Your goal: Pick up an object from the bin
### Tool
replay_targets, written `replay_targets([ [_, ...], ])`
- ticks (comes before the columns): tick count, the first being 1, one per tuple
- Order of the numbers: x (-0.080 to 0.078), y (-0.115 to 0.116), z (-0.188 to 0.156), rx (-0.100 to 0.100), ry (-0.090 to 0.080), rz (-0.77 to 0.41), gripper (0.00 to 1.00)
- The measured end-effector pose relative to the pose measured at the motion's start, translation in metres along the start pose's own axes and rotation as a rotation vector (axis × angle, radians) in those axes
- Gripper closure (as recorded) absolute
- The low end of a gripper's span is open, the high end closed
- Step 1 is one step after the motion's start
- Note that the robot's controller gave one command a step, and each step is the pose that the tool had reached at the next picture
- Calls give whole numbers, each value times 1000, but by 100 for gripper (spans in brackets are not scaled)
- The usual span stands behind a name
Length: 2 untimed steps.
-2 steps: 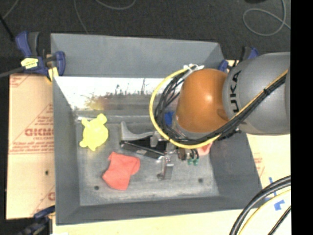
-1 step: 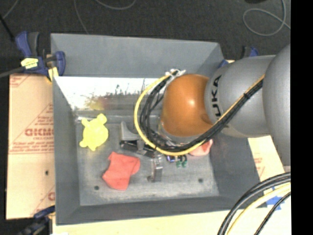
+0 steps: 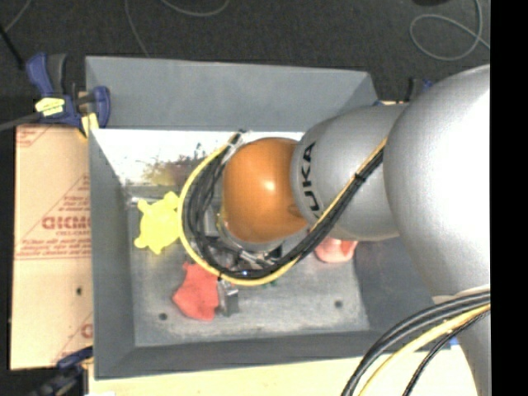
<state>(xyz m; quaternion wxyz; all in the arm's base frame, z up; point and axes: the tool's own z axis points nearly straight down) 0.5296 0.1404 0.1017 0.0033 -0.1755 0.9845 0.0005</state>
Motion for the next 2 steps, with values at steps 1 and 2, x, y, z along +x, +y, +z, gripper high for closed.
replay_targets([
  [1,-12,-25,-25,3,1,-81,0],
  [2,-18,-21,11,3,-7,-171,0],
])
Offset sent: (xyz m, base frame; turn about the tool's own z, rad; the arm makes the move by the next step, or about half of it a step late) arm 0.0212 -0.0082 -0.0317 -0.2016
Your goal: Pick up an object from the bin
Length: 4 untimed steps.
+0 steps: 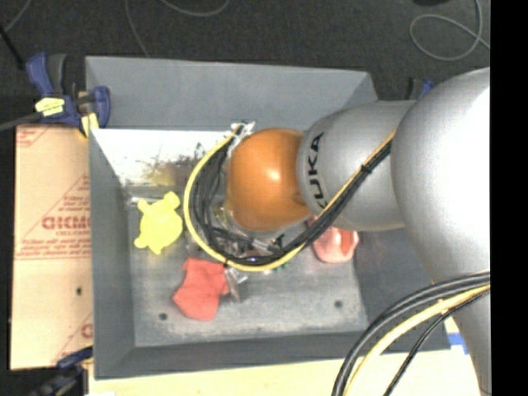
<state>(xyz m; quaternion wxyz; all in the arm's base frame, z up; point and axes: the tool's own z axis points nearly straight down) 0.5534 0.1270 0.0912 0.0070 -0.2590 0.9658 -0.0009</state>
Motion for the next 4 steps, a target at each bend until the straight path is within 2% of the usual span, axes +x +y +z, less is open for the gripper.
replay_targets([
  [1,4,-8,20,-1,2,-254,100],
  [3,5,-8,17,-3,6,-253,100],
  [4,6,-8,1,-4,9,-251,100],
])
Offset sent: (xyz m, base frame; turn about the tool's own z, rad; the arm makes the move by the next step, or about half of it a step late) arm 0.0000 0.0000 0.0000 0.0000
